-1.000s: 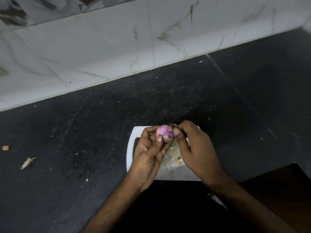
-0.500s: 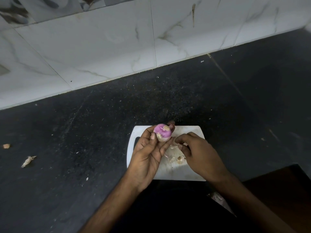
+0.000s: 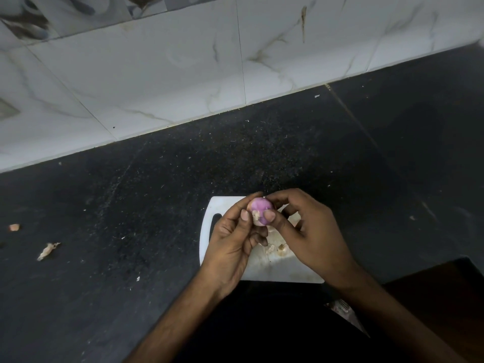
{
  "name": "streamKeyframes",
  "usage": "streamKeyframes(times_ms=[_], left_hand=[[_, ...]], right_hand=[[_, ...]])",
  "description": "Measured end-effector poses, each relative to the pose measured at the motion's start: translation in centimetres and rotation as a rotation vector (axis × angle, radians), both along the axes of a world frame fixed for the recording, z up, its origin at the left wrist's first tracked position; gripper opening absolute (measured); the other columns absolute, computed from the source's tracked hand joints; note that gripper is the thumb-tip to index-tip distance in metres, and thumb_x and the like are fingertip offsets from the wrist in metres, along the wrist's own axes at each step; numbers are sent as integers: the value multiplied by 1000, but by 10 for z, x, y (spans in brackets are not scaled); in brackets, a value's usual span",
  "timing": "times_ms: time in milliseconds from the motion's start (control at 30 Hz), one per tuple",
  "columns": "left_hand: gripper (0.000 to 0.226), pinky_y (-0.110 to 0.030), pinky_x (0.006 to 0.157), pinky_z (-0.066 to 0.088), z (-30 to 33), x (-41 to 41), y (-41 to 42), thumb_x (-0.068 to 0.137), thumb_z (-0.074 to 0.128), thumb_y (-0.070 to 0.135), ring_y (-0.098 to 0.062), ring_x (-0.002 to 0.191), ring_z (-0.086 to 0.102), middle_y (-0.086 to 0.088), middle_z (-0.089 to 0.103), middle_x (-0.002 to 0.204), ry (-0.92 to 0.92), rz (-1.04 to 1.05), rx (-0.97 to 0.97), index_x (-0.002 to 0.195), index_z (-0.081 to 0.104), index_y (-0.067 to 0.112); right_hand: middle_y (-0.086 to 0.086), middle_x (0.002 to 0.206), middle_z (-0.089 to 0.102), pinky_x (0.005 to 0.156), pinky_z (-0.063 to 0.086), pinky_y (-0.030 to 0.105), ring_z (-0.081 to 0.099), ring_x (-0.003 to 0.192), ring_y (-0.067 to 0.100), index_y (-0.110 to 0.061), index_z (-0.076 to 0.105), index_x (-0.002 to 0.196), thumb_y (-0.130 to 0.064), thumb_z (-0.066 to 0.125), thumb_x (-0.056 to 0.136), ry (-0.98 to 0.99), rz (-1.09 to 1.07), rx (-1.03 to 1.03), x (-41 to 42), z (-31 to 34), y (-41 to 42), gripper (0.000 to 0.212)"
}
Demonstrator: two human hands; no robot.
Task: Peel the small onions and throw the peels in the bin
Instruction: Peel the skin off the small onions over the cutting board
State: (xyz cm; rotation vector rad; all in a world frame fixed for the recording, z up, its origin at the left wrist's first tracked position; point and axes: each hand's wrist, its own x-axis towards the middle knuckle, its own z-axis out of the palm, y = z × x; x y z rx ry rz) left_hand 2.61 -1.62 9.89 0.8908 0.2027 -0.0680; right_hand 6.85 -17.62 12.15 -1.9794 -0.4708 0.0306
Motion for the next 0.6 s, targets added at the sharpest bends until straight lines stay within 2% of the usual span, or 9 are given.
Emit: streamKeyframes(times_ms=[100, 133, 200, 300, 467, 600], left_hand=[[81, -26, 75, 56, 0, -3, 0, 78, 84, 30, -13, 88, 66, -9, 71, 113, -73, -41, 66, 146, 48, 6], [80, -27, 78, 56, 0, -3, -1, 77, 85, 23, -13, 91, 67, -7, 73, 112, -89, -51, 102, 146, 48, 8], [64, -28, 79, 57, 1, 0, -2, 81, 81, 12, -17, 96, 70, -8, 75, 113, -99, -15, 216, 140, 56, 11], [41, -33, 76, 56, 3, 2, -1, 90, 70, 6, -20, 91, 70, -13, 72, 115, -141, 33, 318, 130, 62, 7], [35, -30, 75, 55, 6, 1, -1, 93, 64, 4, -16, 84, 68, -9, 71, 109, -142, 38, 317, 128, 63, 7], [34, -30, 76, 55, 7, 1, -1, 93, 64, 3, -16, 85, 68, -8, 71, 108, -124, 49, 315, 128, 62, 3]], right_hand=[[-17, 104, 72, 69, 55, 22, 69, 94, 7, -24, 70, 112, -33, 68, 97, 76, -53, 45, 0, -2, -2, 18], [-17, 104, 72, 68, 58, 29, 70, 94, 8, -25, 70, 112, -32, 67, 97, 93, -64, 58, 0, -3, -2, 17], [-15, 105, 72, 61, 61, 37, 71, 96, 12, -25, 73, 115, -27, 68, 98, 111, -62, 103, 0, -4, -3, 18], [-9, 110, 71, 57, 63, 31, 73, 96, 14, -21, 74, 124, -20, 68, 99, 105, -34, 164, -2, -4, -1, 26], [-7, 115, 72, 81, 61, 34, 72, 103, 9, -16, 71, 130, -17, 65, 102, -20, -20, 86, -2, -5, -1, 29], [-8, 115, 71, 81, 58, 22, 70, 102, 5, -17, 70, 131, -23, 58, 102, -69, -20, 41, -3, -3, 2, 32]])
